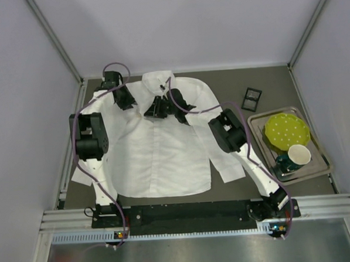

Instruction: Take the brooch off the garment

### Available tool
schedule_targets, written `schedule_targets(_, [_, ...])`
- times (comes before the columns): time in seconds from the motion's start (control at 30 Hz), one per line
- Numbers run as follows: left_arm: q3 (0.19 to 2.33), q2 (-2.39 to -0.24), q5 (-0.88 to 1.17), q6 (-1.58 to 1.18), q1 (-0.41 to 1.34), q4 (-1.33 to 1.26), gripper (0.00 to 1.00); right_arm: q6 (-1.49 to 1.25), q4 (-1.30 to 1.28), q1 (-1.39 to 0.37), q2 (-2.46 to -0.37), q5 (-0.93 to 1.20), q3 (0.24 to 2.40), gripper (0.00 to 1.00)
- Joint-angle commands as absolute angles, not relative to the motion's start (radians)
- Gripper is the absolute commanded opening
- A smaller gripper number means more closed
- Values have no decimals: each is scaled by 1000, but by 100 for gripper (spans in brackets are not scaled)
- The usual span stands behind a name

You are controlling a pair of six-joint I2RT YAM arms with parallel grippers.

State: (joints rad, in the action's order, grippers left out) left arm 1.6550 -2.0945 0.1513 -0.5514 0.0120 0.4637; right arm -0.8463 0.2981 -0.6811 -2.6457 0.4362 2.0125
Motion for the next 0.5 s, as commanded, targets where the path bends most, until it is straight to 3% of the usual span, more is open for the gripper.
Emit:
schedule_targets(0.0, [1744, -2129, 105, -552, 23, 589, 34, -828, 308, -701, -2649, 437, 2060, 29])
schedule_targets(0.47, [1786, -2175, 92, -549, 51, 624, 30, -822, 301, -701, -2645, 431, 2059, 29])
